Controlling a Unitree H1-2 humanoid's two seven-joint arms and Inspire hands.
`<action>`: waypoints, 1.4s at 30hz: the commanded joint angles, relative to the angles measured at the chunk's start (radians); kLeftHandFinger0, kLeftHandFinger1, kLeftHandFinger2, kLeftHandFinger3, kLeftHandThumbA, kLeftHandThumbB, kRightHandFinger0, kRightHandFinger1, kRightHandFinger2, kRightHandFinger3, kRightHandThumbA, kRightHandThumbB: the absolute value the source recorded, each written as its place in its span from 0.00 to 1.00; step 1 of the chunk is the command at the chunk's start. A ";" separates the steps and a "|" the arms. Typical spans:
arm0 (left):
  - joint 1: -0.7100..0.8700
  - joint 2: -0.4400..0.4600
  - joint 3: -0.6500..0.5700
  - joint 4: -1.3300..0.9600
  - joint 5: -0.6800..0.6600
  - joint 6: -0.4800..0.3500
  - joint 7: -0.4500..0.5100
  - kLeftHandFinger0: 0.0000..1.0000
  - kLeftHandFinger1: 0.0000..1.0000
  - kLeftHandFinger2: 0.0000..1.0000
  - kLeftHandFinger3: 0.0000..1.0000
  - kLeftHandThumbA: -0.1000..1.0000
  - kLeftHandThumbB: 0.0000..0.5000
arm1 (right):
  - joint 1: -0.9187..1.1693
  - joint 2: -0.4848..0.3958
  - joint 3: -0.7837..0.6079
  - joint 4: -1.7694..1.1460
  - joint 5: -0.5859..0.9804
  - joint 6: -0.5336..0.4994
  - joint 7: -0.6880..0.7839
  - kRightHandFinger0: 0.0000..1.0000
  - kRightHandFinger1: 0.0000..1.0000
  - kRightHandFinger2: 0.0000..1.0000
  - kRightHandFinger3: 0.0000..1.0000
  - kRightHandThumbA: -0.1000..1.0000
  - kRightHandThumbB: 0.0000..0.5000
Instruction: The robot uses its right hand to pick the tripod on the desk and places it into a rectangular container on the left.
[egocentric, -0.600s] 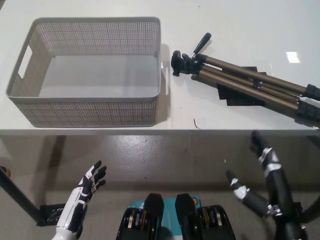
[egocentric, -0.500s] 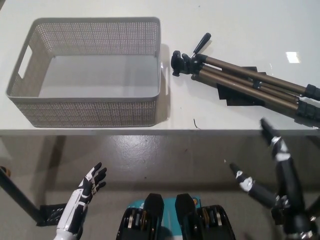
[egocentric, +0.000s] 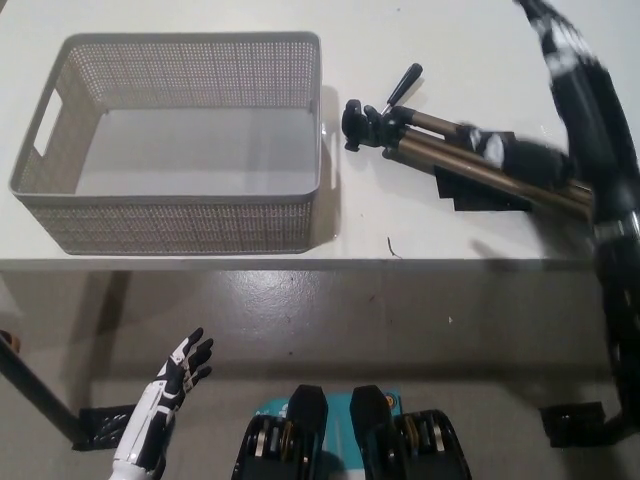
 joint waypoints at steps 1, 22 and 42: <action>-0.008 0.023 -0.006 -0.042 -0.015 -0.033 -0.032 1.00 1.00 1.00 1.00 1.00 0.46 | -0.416 -0.095 0.143 0.335 -0.224 0.376 0.282 1.00 1.00 1.00 1.00 1.00 1.00; -0.005 0.024 -0.005 -0.008 -0.008 -0.038 -0.038 1.00 1.00 1.00 1.00 1.00 0.43 | -0.716 0.002 0.329 1.310 -0.085 0.326 0.220 1.00 1.00 1.00 1.00 1.00 1.00; 0.014 0.036 -0.014 -0.037 0.050 0.004 -0.034 1.00 1.00 1.00 1.00 1.00 0.48 | -0.790 0.030 0.380 1.389 -0.087 0.326 0.267 1.00 1.00 1.00 1.00 1.00 1.00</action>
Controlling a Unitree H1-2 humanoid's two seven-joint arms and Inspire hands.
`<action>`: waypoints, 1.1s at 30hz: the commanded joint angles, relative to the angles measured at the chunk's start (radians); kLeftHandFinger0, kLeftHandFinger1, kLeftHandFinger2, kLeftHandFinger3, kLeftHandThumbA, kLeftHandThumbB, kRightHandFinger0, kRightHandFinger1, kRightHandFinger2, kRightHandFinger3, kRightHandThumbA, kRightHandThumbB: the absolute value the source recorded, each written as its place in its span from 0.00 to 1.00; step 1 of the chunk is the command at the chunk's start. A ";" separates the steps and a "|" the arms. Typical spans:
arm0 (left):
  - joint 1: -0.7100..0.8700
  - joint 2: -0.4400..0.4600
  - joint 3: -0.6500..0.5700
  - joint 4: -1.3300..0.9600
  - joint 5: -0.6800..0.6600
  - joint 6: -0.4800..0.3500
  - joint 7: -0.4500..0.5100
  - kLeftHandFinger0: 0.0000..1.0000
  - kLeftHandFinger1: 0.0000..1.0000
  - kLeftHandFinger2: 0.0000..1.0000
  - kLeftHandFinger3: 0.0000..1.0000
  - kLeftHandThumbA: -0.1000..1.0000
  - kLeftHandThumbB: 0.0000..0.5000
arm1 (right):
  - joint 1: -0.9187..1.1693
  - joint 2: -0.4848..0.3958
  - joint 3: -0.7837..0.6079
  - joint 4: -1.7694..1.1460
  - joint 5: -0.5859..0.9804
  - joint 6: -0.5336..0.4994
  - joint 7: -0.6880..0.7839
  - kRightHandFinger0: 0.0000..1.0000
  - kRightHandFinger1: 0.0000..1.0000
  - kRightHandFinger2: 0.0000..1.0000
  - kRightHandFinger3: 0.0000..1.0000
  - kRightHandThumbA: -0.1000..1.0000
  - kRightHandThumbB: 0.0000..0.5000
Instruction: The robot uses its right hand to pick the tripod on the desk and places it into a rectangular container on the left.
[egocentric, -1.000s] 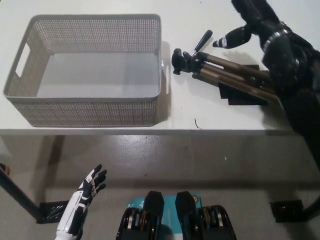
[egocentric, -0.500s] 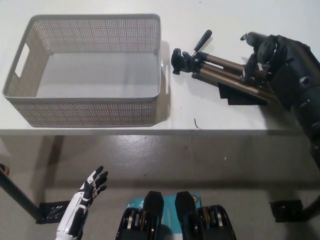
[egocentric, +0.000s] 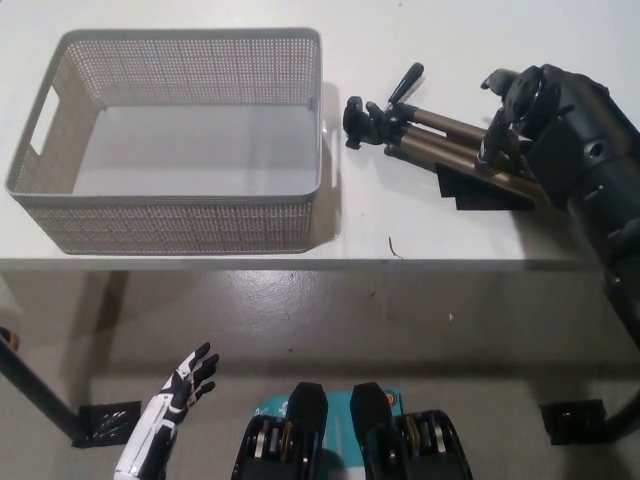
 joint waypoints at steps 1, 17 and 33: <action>-0.011 0.022 -0.004 -0.038 0.033 0.009 0.002 1.00 1.00 1.00 1.00 1.00 0.48 | -0.127 -0.011 0.025 -0.023 0.003 -0.033 0.051 1.00 1.00 1.00 1.00 1.00 1.00; 0.012 0.016 -0.003 -0.019 0.075 -0.019 0.014 1.00 1.00 1.00 1.00 0.90 0.40 | -0.172 -0.015 -0.005 -0.025 0.066 -0.024 0.067 1.00 1.00 1.00 1.00 1.00 1.00; -0.002 0.014 -0.005 -0.018 0.079 -0.005 0.007 1.00 1.00 1.00 1.00 0.89 0.40 | -0.036 0.017 0.044 0.095 0.077 -0.108 0.050 1.00 1.00 1.00 1.00 1.00 0.98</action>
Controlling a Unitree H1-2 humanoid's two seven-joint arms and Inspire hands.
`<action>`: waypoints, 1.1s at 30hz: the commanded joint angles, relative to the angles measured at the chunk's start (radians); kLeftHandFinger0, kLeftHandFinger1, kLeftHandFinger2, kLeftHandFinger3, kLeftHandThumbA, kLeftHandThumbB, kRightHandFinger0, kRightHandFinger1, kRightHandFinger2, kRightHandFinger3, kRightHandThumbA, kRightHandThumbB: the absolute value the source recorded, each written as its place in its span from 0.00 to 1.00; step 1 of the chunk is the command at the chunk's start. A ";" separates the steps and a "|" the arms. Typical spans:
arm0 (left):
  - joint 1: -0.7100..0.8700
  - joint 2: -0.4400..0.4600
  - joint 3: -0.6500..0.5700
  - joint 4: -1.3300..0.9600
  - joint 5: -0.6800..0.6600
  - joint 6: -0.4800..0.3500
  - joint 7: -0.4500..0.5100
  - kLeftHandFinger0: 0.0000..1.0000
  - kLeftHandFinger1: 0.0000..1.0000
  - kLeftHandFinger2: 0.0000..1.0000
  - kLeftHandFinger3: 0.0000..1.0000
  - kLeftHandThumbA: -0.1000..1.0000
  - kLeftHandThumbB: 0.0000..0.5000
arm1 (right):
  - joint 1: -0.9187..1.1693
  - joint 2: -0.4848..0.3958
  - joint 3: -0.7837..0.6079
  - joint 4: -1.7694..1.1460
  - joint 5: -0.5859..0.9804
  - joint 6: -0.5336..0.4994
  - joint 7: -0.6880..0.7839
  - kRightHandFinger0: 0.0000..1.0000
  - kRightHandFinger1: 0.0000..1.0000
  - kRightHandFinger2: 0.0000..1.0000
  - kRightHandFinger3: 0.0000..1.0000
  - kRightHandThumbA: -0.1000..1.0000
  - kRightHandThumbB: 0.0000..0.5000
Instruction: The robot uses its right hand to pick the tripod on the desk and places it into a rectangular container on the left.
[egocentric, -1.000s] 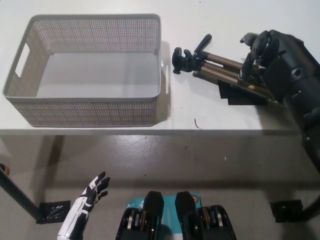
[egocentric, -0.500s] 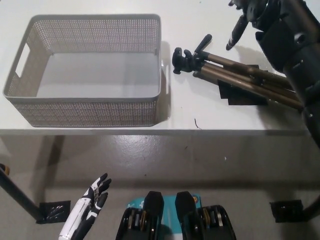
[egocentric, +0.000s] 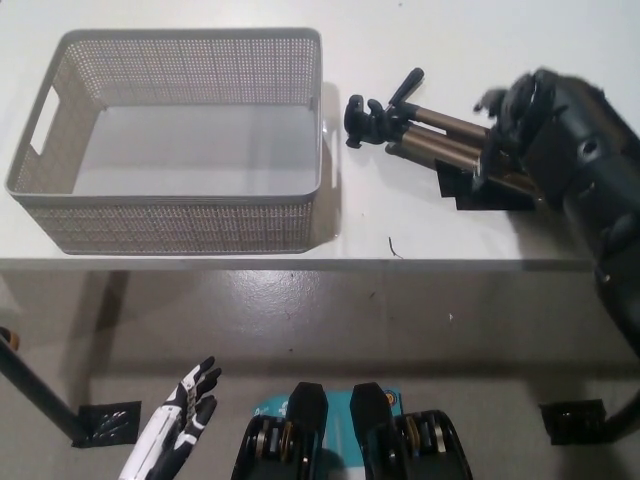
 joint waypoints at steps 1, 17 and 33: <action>-0.023 0.010 -0.003 -0.013 0.005 -0.012 0.006 1.00 1.00 1.00 1.00 0.88 0.38 | -0.028 0.003 -0.011 0.005 0.027 -0.061 -0.007 1.00 1.00 1.00 1.00 1.00 0.99; -0.011 0.009 -0.019 -0.025 0.024 -0.015 0.011 1.00 1.00 1.00 1.00 0.79 0.34 | 0.160 0.041 -0.042 0.050 0.043 -0.148 -0.347 0.68 0.78 0.90 1.00 0.42 0.65; -0.033 0.018 -0.012 -0.028 0.013 -0.018 0.006 1.00 1.00 1.00 1.00 0.78 0.35 | 0.205 0.034 -0.137 0.045 0.092 -0.328 -0.668 0.00 0.18 0.37 0.22 0.00 0.41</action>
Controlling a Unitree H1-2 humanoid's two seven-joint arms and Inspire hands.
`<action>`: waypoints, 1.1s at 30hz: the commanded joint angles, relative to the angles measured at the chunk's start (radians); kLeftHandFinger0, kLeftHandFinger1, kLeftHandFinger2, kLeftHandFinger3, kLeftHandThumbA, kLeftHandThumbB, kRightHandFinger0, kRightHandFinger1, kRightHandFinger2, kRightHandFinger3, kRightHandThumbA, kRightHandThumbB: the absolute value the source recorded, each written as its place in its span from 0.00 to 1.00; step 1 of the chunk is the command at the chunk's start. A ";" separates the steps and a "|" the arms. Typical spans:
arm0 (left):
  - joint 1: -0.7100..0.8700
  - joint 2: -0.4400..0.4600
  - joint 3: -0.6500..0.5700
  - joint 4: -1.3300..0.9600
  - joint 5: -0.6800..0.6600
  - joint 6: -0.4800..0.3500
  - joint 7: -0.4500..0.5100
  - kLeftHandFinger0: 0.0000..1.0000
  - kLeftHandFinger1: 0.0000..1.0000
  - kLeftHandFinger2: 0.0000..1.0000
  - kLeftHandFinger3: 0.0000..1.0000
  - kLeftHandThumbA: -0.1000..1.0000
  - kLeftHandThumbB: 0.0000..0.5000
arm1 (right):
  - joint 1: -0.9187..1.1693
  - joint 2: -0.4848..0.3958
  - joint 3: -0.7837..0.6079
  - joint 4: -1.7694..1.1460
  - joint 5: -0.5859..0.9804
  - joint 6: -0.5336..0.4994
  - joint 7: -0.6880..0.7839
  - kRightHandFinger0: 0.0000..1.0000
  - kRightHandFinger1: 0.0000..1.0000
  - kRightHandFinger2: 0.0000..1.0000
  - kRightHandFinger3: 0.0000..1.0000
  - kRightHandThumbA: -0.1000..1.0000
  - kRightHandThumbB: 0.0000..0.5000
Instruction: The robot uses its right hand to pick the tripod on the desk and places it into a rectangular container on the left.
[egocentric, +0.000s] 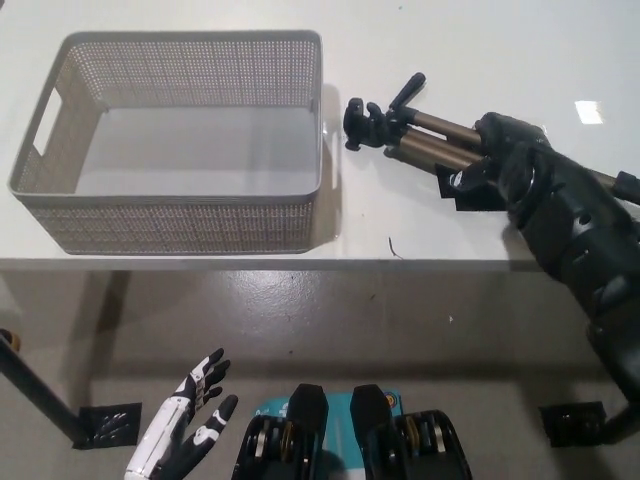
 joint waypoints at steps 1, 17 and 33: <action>-0.012 0.016 0.006 -0.031 -0.007 -0.018 0.003 1.00 1.00 1.00 1.00 0.77 0.36 | 0.057 0.014 -0.084 0.026 0.091 -0.123 -0.229 0.00 0.24 0.50 0.31 0.00 0.40; -0.006 0.012 0.006 -0.027 0.007 -0.026 0.015 1.00 1.00 1.00 1.00 0.76 0.34 | 0.021 -0.025 -0.337 0.030 0.232 -0.192 -0.215 0.00 0.49 0.87 0.84 0.00 0.32; 0.005 0.014 0.009 -0.026 0.000 -0.027 0.014 1.00 1.00 1.00 1.00 0.75 0.32 | -0.120 -0.041 -0.516 -0.039 0.360 -0.277 -0.188 0.00 0.30 0.76 0.80 0.00 0.34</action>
